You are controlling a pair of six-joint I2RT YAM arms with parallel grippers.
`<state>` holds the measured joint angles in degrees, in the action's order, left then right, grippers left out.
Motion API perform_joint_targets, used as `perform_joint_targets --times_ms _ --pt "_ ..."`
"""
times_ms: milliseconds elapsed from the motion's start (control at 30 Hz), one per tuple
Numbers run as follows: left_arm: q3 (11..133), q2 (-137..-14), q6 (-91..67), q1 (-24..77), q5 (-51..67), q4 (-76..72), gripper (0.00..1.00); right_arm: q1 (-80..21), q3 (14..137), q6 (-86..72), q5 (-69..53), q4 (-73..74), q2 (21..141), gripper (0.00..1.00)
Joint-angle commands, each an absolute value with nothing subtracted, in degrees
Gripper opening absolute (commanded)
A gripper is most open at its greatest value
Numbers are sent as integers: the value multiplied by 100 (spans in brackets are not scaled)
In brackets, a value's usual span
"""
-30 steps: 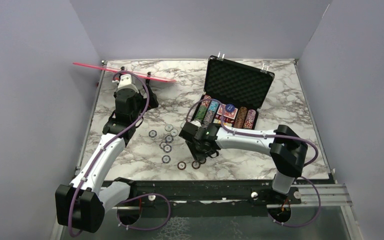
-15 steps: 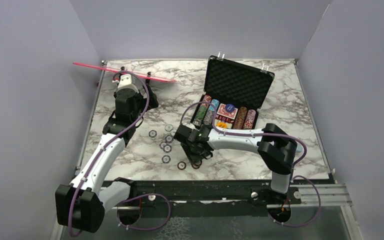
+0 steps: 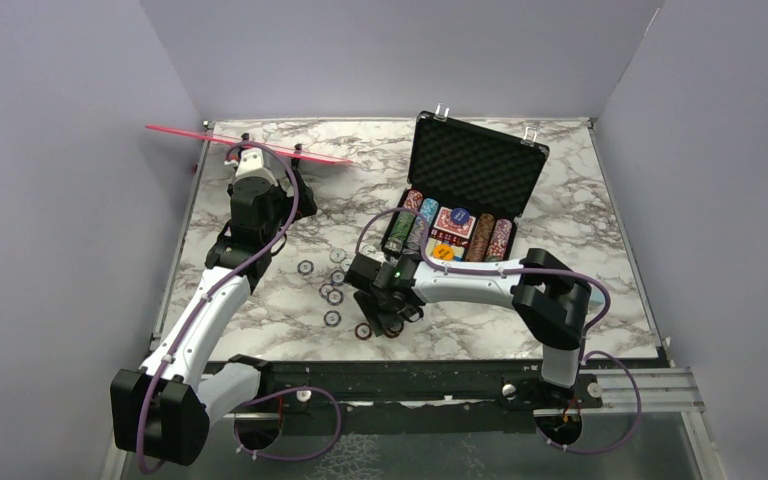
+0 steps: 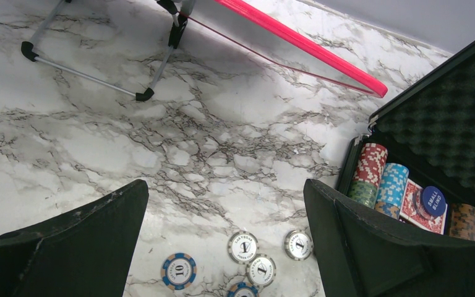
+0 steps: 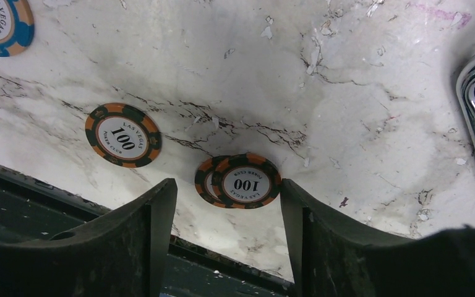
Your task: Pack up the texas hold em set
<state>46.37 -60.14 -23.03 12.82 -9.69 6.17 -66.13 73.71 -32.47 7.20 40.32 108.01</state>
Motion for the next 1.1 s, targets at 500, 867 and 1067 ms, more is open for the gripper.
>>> perform_joint_targets --times_ms 500,867,1067 --pt "4740 -5919 -2258 1257 -1097 666 99 -6665 7104 -3233 1103 4000 10981 51" --pt "4737 -5878 -2259 1257 -1103 660 99 -6687 7599 -3141 1362 4287 10877 67" --pt "4739 -5819 -2248 1259 -1217 681 99 -6934 8275 -2874 1375 4458 11126 69"
